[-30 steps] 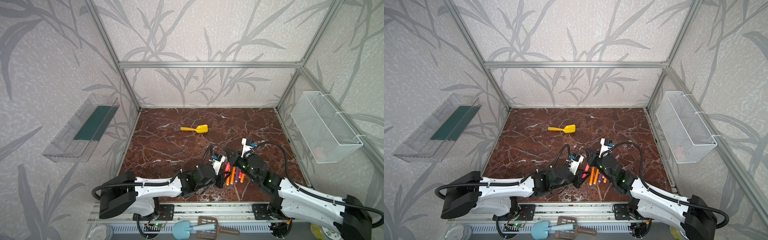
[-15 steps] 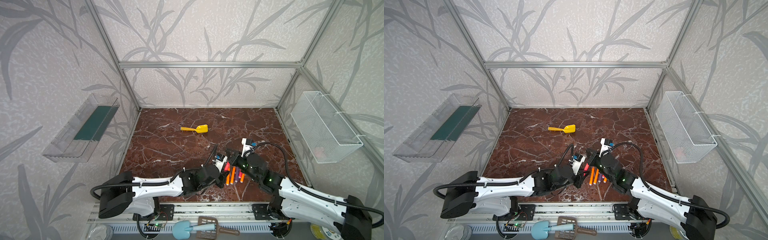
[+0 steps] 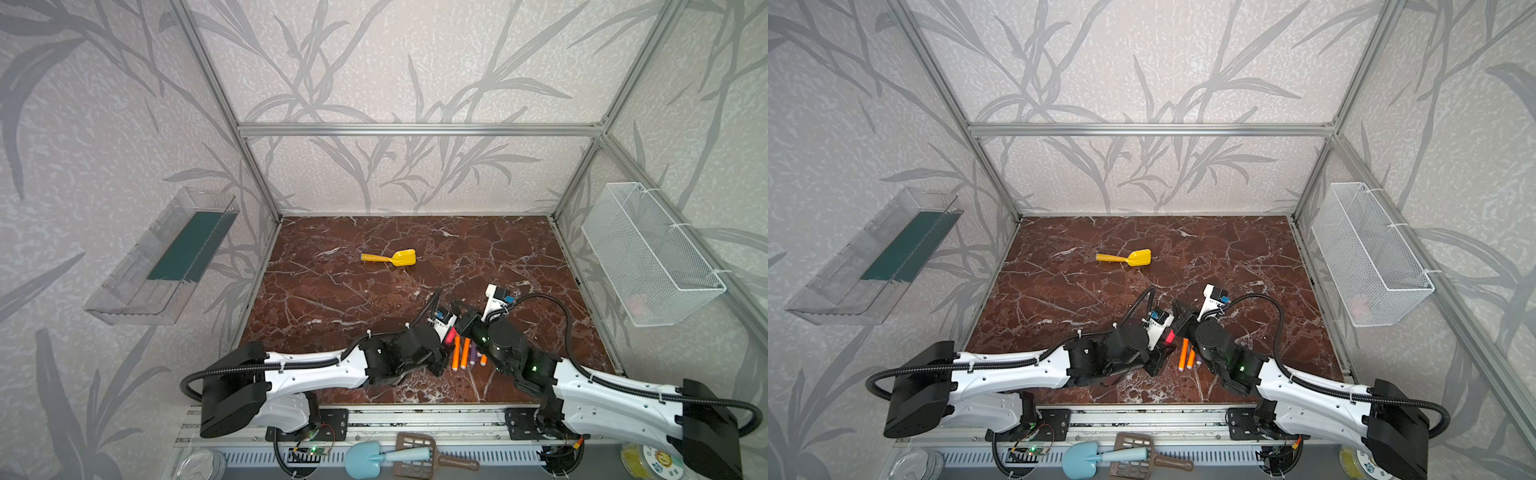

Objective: Insert the pens into the pen caps
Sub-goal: 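Push the pale pink cap down onto the pink marker with both grippers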

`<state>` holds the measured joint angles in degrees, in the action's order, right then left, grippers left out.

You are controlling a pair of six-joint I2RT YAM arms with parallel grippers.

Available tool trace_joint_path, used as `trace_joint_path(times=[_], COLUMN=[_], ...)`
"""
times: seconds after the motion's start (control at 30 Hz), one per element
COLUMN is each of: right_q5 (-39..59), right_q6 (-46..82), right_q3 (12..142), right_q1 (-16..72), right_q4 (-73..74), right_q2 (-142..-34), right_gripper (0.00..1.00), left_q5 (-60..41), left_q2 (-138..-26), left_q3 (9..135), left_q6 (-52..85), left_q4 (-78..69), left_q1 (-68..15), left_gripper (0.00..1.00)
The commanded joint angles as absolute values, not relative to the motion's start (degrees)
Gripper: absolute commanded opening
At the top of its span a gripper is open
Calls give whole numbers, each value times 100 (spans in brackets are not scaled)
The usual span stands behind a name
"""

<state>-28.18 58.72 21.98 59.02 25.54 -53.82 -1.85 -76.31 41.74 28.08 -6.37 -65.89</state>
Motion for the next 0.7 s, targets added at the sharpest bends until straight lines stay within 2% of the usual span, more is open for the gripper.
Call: trace_joint_path(times=[0.0,0.13,0.27,0.47,0.57,0.67], right_q5=[-1694,-1715,-1993,-2460,-2600,-2619], right_q6=[5377,5206,5987,6915,6933,6889], right_q3=[1763,1540,2025,2710,2873,2880], right_q1=[6490,6575,6753,7472,7681,7681], right_q4=[3051,3274,1524,123,206,430], right_q2=[-5387,-5270,-5060,-5430,-5799,-6006], right_gripper=[0,0,0,0,0,0], left_q5=[-137,-276,393,1764,2213,2015], left_q2=[-7332,-7113,-6996,-6831,-6826,-6881], left_q3=[4193,4113,4236,4379,4511,4542], left_q6=[3497,3476,3193,2797,2563,2552], left_q4=[-2096,-2084,-1656,-1343,-1256,-1293], left_q1=[-5687,-5590,-5592,-5713,-5934,-5978], left_gripper=[0,0,0,0,0,0])
